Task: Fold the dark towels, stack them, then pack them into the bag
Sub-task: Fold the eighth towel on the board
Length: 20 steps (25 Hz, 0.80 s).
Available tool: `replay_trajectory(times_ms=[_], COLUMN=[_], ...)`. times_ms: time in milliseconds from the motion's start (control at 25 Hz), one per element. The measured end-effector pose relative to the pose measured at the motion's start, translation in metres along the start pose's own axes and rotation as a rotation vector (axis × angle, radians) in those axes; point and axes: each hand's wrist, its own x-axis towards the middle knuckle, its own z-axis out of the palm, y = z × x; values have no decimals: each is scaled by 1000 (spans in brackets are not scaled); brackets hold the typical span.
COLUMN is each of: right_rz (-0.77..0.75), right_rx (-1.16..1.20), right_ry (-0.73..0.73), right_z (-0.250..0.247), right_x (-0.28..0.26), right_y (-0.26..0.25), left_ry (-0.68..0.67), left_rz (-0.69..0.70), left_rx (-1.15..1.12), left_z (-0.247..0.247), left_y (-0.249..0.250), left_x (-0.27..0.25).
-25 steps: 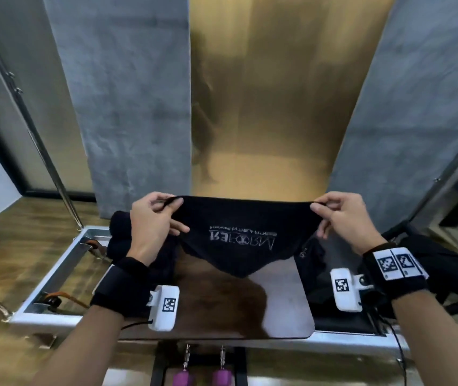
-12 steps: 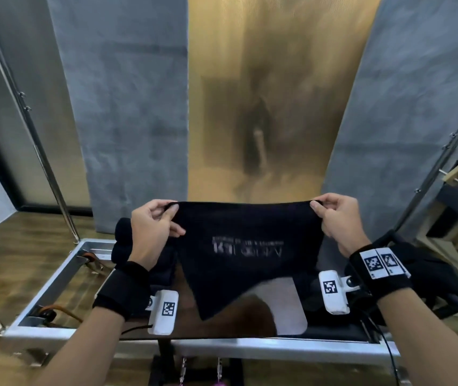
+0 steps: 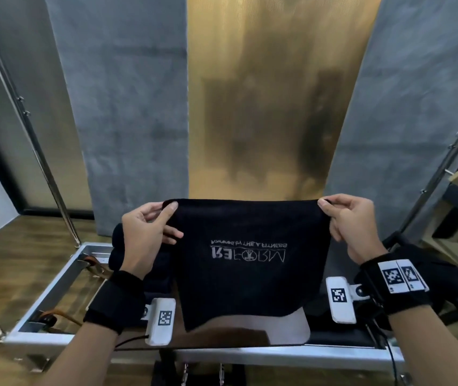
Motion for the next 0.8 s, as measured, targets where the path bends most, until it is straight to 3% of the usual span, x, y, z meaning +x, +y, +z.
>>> replay_trajectory(times_ms=[240,520,640,800], right_rz=[147,-9,-5,179], right_rx=[51,129,126,138], right_ry=[-80,-47,-65,-97], right_z=[28,41,31,26], right_x=[25,62,43,-24], right_y=[37,39,51,110], left_ry=[-75,-31,-10,-50], left_rz=[-130,32,17,-179], left_rx=[46,-40,13,139], left_z=[12,37,28,-3], left_y=[-26,-29,-42,-92], left_x=[10,38,26,-20])
